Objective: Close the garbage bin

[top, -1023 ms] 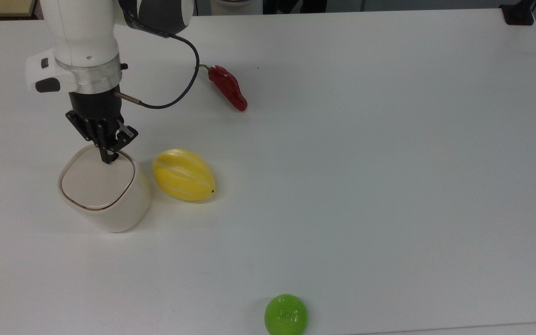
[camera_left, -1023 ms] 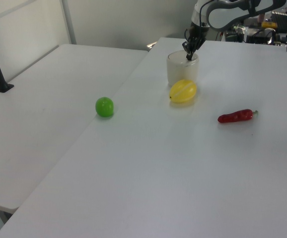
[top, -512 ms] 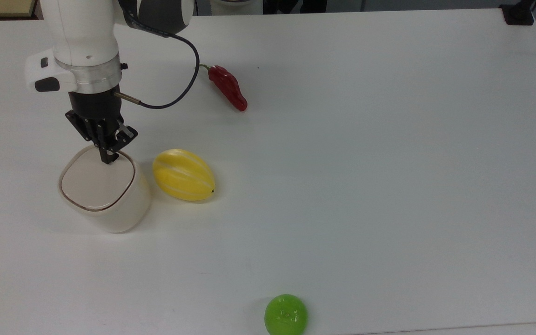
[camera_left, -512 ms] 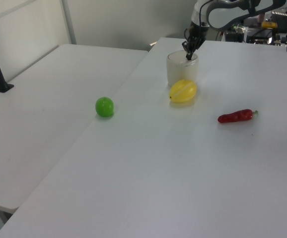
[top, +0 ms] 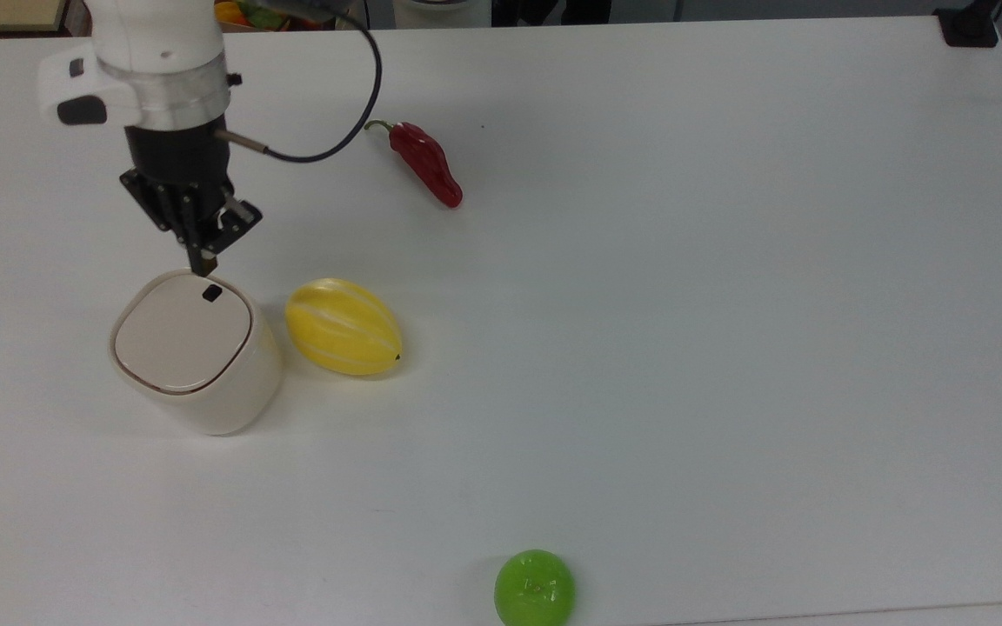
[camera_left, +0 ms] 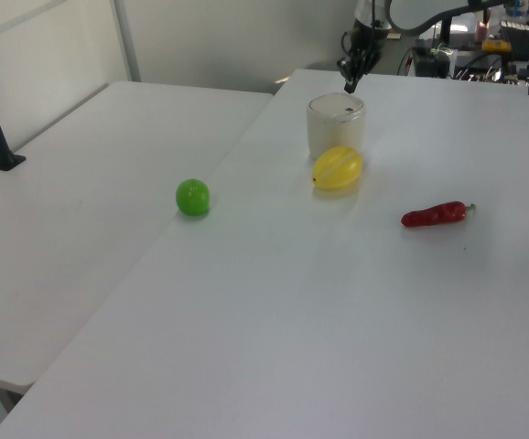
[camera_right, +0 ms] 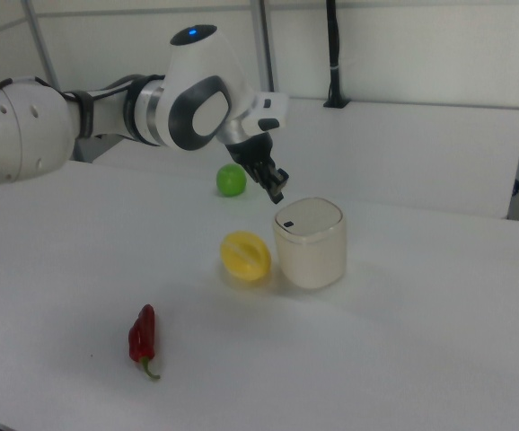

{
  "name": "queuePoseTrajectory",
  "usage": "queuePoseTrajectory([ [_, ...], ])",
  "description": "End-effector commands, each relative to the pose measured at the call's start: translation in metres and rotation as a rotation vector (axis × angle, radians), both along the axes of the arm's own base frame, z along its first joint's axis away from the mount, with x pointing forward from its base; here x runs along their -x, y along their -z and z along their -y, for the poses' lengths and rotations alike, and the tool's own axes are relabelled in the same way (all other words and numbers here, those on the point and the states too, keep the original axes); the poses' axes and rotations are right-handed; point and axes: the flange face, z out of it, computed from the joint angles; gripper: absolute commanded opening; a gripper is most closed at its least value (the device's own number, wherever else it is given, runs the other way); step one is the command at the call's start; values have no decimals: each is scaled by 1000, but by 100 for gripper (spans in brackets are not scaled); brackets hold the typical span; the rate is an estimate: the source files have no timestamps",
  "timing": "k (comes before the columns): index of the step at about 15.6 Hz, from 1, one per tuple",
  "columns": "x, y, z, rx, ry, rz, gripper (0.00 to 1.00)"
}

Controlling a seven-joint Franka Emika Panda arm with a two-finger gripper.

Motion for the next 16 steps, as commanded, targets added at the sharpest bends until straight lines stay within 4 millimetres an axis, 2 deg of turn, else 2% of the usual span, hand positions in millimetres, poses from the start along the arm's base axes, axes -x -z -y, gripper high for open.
queuePoseTrajectory([
  [1, 19, -31, -60, -8, -39, -53, 0],
  [4, 37, -44, -107, 14, -116, -141, 0],
  [6, 51, -57, -128, 21, -181, -182, 0],
  [10, 91, -86, -163, 42, -342, -297, 0],
  [11, 109, -94, -175, 52, -400, -330, 0],
  [12, 121, -98, -182, 57, -433, -340, 0],
  [16, 161, -115, -185, 27, -511, -335, 2],
])
